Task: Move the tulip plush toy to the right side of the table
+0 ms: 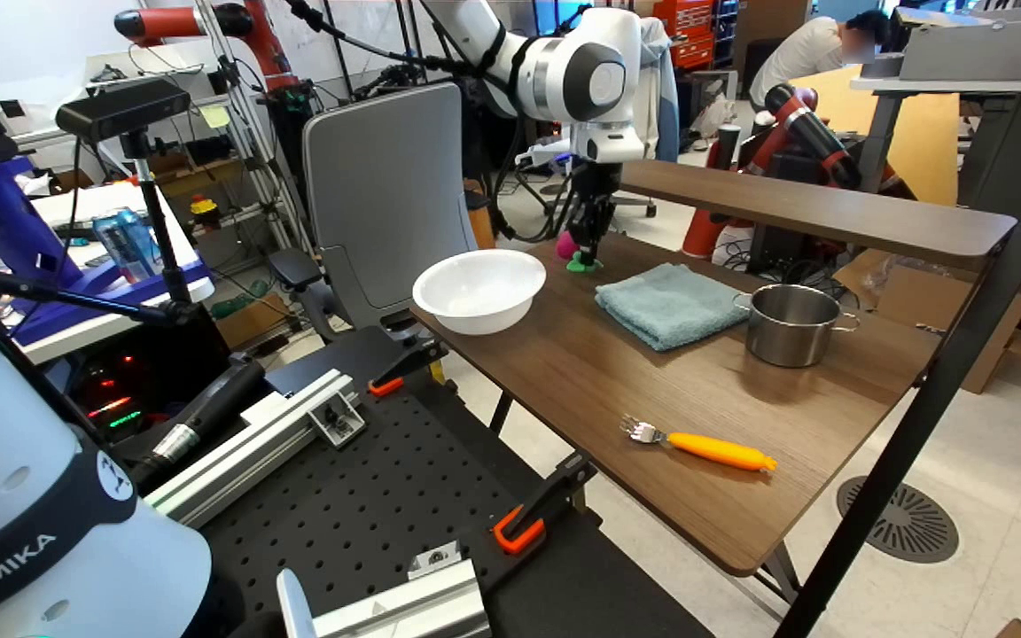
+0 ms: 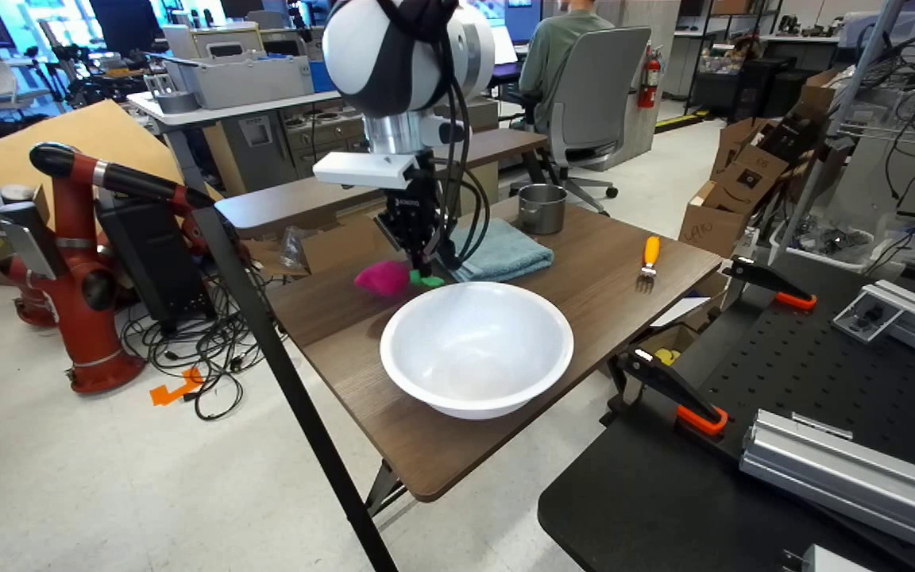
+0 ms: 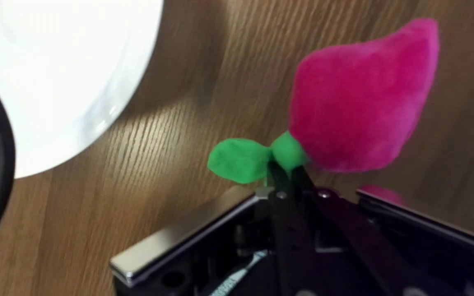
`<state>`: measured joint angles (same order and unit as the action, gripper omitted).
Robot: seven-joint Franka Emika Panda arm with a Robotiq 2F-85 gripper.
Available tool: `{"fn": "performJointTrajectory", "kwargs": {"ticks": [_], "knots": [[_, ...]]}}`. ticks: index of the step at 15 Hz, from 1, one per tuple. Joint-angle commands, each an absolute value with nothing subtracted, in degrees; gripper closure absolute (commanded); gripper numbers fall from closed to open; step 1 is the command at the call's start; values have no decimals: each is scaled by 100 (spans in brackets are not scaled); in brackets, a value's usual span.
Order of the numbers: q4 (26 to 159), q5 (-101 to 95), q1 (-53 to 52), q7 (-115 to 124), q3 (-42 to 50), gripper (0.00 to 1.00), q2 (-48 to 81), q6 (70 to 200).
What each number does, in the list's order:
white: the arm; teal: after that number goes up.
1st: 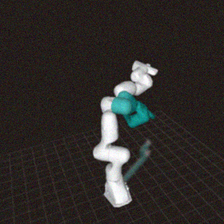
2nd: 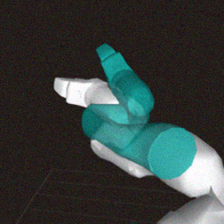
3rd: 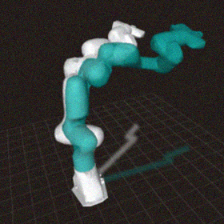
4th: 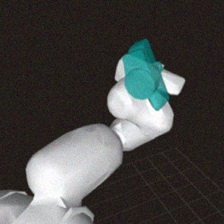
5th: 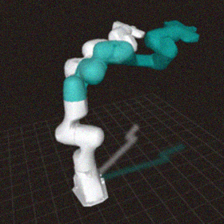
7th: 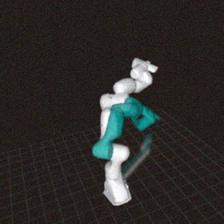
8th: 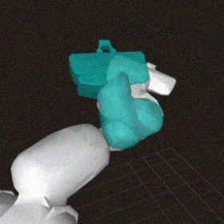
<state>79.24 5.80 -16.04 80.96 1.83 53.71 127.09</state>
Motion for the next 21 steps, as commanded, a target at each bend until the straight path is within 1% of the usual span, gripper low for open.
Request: {"fn": "performJointTrajectory", "kwargs": {"ticks": [1, 6, 14, 17, 21], "knots": [[8067, 478, -1626, 8009, 128, 99, 5000, 12615], [9007, 465, -1585, 7723, 79, 99, 3965, 12869], [11442, 165, -1412, 7349, 195, 99, 2188, 13264], [12276, 61, -1231, 7224, 249, 99, 1803, 13636], [13136, 75, -899, 6961, 339, 99, 1651, 14331]]}}
